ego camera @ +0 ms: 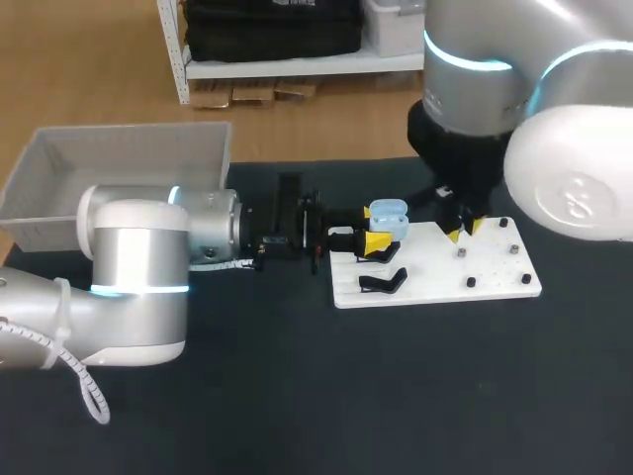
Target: Pick up each earbud case from the left stands, insert the matching earbuds, close the lid, and place the case in the box.
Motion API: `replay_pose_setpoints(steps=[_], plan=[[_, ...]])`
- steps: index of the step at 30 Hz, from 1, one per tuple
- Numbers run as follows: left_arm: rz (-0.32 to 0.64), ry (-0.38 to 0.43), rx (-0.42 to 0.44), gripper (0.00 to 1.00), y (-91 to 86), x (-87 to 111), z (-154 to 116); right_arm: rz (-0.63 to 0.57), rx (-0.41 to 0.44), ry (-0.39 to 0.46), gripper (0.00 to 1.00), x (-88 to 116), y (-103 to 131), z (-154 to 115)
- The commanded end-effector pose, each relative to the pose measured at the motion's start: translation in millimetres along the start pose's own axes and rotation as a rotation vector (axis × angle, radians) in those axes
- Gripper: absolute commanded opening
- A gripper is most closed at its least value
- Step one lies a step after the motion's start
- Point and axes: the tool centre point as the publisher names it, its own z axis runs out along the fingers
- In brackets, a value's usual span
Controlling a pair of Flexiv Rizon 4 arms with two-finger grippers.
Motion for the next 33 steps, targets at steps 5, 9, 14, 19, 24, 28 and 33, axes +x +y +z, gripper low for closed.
replay_pose_setpoints(steps=[5, 9, 14, 19, 24, 28, 33], plan=[[0.003, -0.005, -0.003, 0.00, -0.4, 1.3, 0, 0.000, 0.000, 0.001, 0.00, 0, 0, -1], [0.003, -0.005, -0.003, 0.00, -0.4, 1.3, 0, 0.097, -0.034, -0.029, 0.00, -8, 9, -7], [0.003, -0.005, -0.003, 0.00, -0.4, 1.3, 0, 0.334, -0.058, 0.003, 0.00, -28, 30, -12], [0.003, -0.005, -0.003, 0.00, -0.4, 1.3, 0, 0.512, -0.009, 0.085, 0.00, -37, 37, -13], [0.003, -0.005, -0.003, 0.00, -0.4, 1.3, 0, 0.624, 0.012, 0.092, 0.00, -44, 41, -11], [0.003, -0.005, -0.003, 0.00, -0.4, 1.3, 0, 0.673, -0.006, 0.091, 0.00, -45, 43, -7], [0.003, -0.005, -0.003, 0.00, -0.4, 1.3, 0, 0.673, -0.006, 0.091, 0.00, -45, 43, -7]])
